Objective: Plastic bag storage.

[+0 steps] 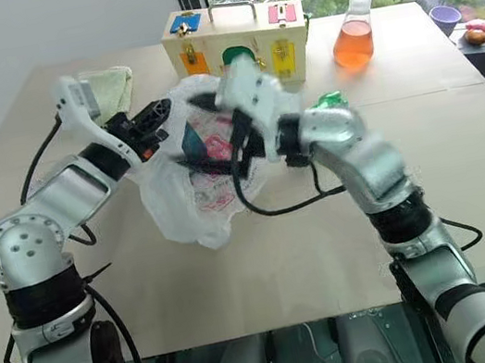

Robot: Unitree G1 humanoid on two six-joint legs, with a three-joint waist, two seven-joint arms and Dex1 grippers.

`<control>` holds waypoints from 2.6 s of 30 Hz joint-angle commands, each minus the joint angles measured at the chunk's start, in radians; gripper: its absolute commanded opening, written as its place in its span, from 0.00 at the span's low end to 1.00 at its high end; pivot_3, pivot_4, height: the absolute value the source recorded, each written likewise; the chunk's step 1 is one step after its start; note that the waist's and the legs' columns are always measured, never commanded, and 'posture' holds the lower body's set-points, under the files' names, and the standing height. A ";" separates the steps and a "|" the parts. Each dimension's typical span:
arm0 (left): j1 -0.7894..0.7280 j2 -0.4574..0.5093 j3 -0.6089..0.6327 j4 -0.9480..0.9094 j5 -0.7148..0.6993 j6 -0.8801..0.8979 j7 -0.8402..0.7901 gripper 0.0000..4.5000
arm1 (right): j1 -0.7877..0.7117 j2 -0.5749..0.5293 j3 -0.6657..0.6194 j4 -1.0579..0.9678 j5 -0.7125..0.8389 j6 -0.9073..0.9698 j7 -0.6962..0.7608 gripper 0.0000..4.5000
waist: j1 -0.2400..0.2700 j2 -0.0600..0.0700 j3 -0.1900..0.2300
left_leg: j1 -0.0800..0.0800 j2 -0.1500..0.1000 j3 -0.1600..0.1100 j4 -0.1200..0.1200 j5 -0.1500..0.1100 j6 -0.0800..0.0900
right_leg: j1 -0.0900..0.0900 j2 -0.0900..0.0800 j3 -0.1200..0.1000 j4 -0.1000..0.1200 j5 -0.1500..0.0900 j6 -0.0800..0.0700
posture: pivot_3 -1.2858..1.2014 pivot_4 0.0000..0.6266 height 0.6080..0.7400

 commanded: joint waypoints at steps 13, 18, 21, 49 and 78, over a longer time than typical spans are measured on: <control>0.021 0.010 0.011 -0.070 0.160 0.009 -0.085 0.00 | -0.190 0.039 -0.192 0.640 -0.322 -0.018 -0.635 0.99 | -0.005 -0.002 -0.001 | -0.005 0.000 0.005 -0.002 0.000 0.000 | -0.006 -0.001 0.004 -0.001 0.000 0.000 | 0.52 0.24 1.00; 0.021 -0.003 0.036 -0.106 0.150 0.035 -0.060 0.00 | -0.162 0.145 -0.186 0.552 -0.432 0.282 -0.892 0.99 | -0.013 -0.002 -0.001 | -0.009 0.000 0.010 -0.006 0.000 0.000 | -0.015 -0.002 0.009 0.001 0.000 0.000 | 0.52 0.24 1.00; 0.017 -0.014 0.046 -0.113 0.150 0.047 -0.049 0.00 | -0.186 0.237 -0.305 0.532 -0.395 0.413 -0.998 0.99 | -0.012 -0.002 -0.001 | -0.012 0.000 0.010 -0.005 0.000 0.000 | -0.018 -0.001 0.009 0.002 0.000 0.000 | 0.52 0.24 1.00; -0.025 -0.066 0.093 -0.124 0.146 0.081 -0.021 0.00 | -0.180 0.140 -0.374 0.741 -0.310 0.375 -1.012 0.70 | 0.010 -0.003 -0.003 | -0.003 -0.001 0.005 -0.003 0.000 0.001 | -0.004 -0.001 0.003 -0.001 0.000 0.000 | 0.52 0.24 1.00; -0.098 0.153 0.043 -0.186 0.031 0.230 -0.344 0.00 | -0.135 0.198 -0.070 0.557 0.099 0.183 -0.409 0.70 | -0.016 0.005 0.003 | -0.005 0.001 0.009 -0.001 0.000 0.001 | -0.008 0.002 0.009 0.001 0.000 0.001 | 0.52 0.24 1.00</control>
